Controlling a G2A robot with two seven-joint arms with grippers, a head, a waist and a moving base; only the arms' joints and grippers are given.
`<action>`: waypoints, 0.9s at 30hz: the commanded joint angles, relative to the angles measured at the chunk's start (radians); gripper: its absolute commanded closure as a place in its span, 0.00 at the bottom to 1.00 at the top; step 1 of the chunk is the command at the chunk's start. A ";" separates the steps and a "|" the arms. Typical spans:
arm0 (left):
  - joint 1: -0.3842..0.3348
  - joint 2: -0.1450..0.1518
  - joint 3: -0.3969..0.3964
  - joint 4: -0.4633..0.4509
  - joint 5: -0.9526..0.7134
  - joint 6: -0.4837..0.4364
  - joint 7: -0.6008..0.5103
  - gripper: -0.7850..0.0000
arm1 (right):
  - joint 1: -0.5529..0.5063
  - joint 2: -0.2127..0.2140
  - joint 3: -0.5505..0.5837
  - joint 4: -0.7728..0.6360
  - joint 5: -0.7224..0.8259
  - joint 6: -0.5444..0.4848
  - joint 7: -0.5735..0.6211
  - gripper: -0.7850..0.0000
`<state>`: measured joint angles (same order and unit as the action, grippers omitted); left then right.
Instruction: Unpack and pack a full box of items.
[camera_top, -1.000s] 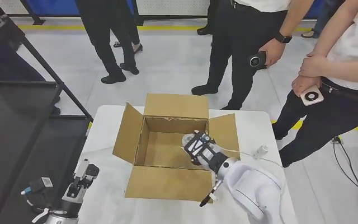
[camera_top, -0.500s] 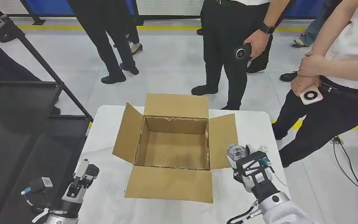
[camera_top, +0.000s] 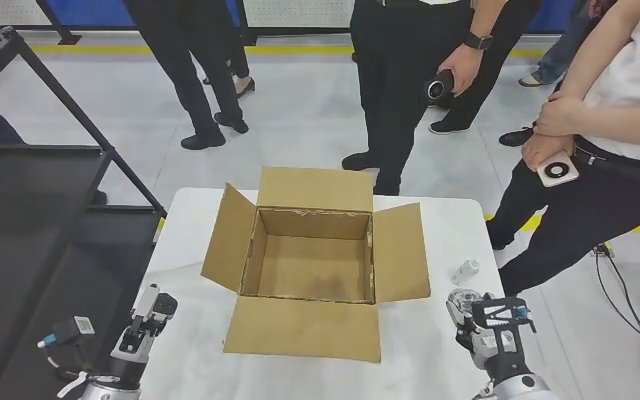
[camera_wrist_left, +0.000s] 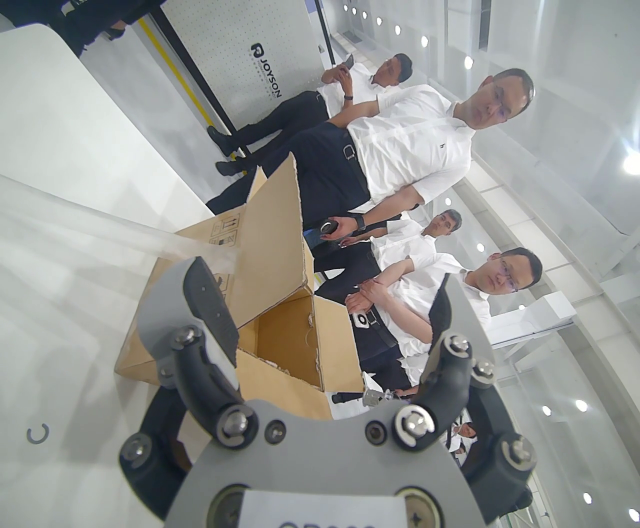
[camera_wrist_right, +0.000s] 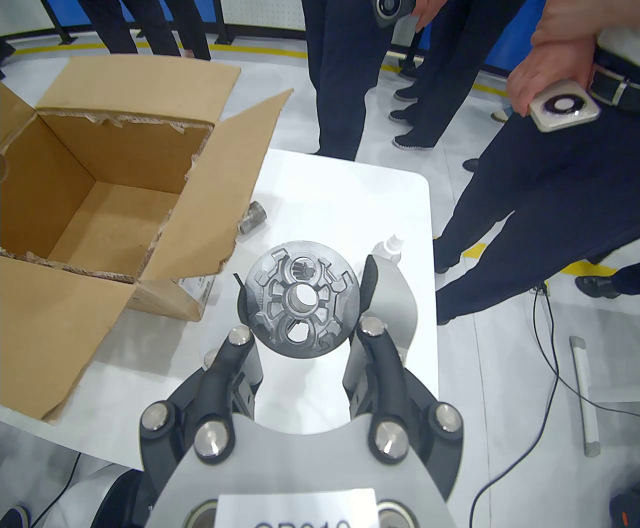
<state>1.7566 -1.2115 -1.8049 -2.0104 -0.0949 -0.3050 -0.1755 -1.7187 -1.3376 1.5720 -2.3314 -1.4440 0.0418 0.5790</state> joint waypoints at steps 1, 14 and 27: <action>0.000 0.000 0.000 0.000 0.000 0.000 0.000 0.00 | 0.001 0.000 -0.001 -0.001 -0.001 0.000 -0.001 1.00; -0.001 0.000 0.000 0.001 -0.001 0.002 0.000 0.00 | 0.023 -0.001 0.008 0.061 0.059 0.008 0.003 1.00; -0.045 0.004 -0.032 0.057 -0.035 0.016 -0.073 0.00 | 0.172 0.000 0.050 0.376 0.249 -0.013 -0.002 1.00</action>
<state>1.7121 -1.2073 -1.8366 -1.9540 -0.1307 -0.2894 -0.2480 -1.5515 -1.3382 1.6222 -1.9758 -1.2008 0.0341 0.5912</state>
